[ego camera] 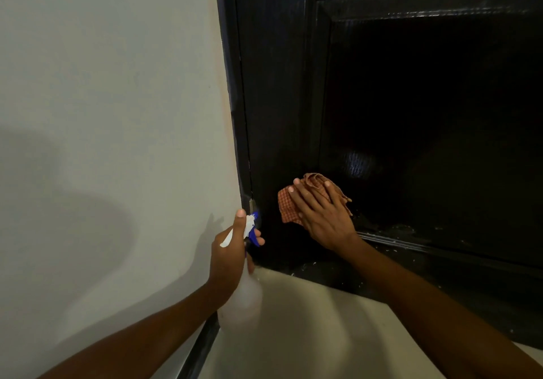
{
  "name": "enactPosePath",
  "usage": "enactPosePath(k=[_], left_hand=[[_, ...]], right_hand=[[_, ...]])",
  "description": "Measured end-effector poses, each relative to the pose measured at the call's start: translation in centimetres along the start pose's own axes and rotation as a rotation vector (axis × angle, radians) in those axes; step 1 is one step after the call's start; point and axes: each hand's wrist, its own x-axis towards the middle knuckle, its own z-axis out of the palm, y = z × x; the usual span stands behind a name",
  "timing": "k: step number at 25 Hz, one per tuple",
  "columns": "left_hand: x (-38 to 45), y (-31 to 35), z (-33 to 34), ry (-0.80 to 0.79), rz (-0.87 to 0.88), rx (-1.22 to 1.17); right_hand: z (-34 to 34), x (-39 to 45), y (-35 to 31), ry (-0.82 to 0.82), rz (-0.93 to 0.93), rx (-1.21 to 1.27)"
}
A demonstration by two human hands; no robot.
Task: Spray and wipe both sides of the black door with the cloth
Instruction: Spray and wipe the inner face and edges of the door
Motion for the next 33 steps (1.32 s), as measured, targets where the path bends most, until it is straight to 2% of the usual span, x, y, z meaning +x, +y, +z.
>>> enactPosePath(k=[4, 7, 10, 19, 23, 25, 27, 33], left_hand=[[0.2, -2.0, -1.2, 0.073, 0.012, 0.015], [0.9, -2.9, -1.4, 0.084, 0.065, 0.058], [1.4, -3.0, -1.2, 0.11, 0.047, 0.032], [1.0, -4.4, -2.0, 0.13, 0.067, 0.08], [0.4, -4.0, -2.5, 0.14, 0.066, 0.048], [0.0, -3.5, -2.6, 0.146, 0.074, 0.036], [-0.1, -3.4, -2.8, 0.155, 0.048, 0.03], [-0.2, -3.2, -3.6, 0.108, 0.075, 0.075]], right_hand=[[2.2, 0.7, -2.5, -0.041, -0.023, 0.049], [3.0, 4.3, -5.2, -0.013, 0.042, 0.117], [5.0, 6.2, -8.0, -0.054, 0.015, 0.12], [9.3, 3.4, -9.9, -0.02, -0.048, 0.074], [10.6, 0.1, -9.9, -0.212, -0.212, 0.067], [11.1, -1.4, -10.3, -0.38, -0.324, 0.075], [11.1, -1.4, -10.6, -0.477, -0.37, 0.069], [9.4, -0.9, -8.7, -0.352, -0.349, -0.075]])
